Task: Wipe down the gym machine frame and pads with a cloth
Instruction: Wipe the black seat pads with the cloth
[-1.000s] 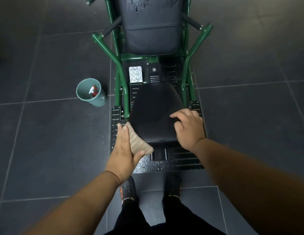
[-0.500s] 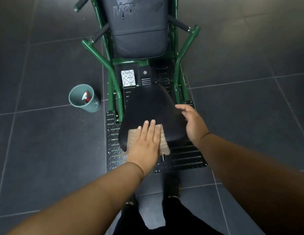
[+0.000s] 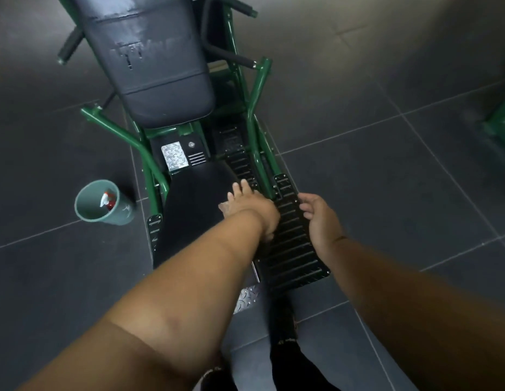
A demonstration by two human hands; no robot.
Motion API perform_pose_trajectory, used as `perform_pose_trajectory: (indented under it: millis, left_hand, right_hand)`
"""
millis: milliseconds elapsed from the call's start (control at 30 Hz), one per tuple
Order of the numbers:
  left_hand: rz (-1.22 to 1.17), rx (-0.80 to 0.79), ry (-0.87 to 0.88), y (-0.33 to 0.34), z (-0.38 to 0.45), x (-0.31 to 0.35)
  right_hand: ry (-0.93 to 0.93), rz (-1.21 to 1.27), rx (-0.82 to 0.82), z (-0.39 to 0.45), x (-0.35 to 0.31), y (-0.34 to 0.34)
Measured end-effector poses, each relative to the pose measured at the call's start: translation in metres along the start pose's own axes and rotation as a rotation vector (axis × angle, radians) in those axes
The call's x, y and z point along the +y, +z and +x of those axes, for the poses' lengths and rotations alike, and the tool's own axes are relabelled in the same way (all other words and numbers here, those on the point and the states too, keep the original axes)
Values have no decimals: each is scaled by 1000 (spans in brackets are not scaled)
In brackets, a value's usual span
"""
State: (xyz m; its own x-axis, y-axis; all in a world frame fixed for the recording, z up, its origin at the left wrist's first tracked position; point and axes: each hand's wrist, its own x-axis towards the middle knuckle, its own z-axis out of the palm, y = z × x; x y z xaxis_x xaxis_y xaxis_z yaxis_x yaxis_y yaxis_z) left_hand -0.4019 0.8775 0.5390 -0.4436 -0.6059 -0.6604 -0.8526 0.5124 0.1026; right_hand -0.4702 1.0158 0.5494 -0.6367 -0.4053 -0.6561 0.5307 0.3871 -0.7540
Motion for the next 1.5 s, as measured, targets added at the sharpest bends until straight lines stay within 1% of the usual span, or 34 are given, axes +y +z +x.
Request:
perform_pose_trajectory:
  millis: [67, 133, 233, 300, 367, 433, 500, 567, 700, 800, 900, 1000, 1067, 1133, 1167, 1200, 1267, 1300, 1367, 1433, 1500]
  left_hand:
    - [-27, -35, -84, -13, 13, 2]
    - [-18, -43, -133, -24, 25, 3]
    - [-23, -31, -164, -30, 52, -4]
    - [-85, -18, -183, -29, 80, -17]
    - [-75, -27, -178, -30, 105, -32]
    - [-94, -13, -175, -32, 123, -44]
    - [-156, 49, -198, -35, 138, -53]
    - [-190, 75, -194, -40, 147, -59]
    - [-186, 53, -151, -46, 160, -78]
    - [-226, 126, -177, -47, 160, -110]
    - [-322, 159, -197, -45, 155, -160]
    - [-420, 154, -156, -40, 132, -194]
    - [-524, 142, -210, -34, 101, -204]
    - [-808, 135, -243, -22, 72, -215]
    - [-938, 71, -243, -14, 56, -217]
    - [-981, 40, -220, -9, 38, -221]
    - [-980, 64, -148, 5, 4, -227]
    - [-897, 85, -129, 12, -15, -229]
    - [-856, 151, -103, 23, -48, -228]
    - [-772, 141, -15, 27, -81, -228]
    - [-795, 79, -31, 35, -94, -230]
  right_hand:
    - [7, -16, 4, 4, 8, -12]
    - [-15, -69, 5, 5, 21, -23]
    - [-4, -110, -26, 7, 42, -32]
    - [13, -149, -71, 8, 51, -32]
    - [5, -197, -101, 8, 56, -29]
    - [-31, -260, -135, 10, 58, -22]
    - [-64, -295, -154, 12, 56, -12]
    - [-89, -308, -161, 13, 53, -1]
    - [-153, -309, -186, 8, 41, 21]
    - [-166, -312, -206, 5, 33, 38]
    - [-211, -349, -242, -3, 26, 56]
    - [-265, -485, -221, -8, 20, 72]
    - [-298, -628, -188, -12, 21, 81]
    - [-284, -726, -152, -19, 22, 88]
    - [-285, -762, -137, -26, 22, 92]
    - [-295, -812, -123, -34, 22, 95]
    - [-292, -896, -98, -48, 25, 99]
    - [-279, -939, -89, -55, 25, 101]
    - [-243, -994, -80, -63, 26, 101]
    - [-229, -990, -95, -68, 24, 98]
    - [-207, -965, -147, -71, 15, 93]
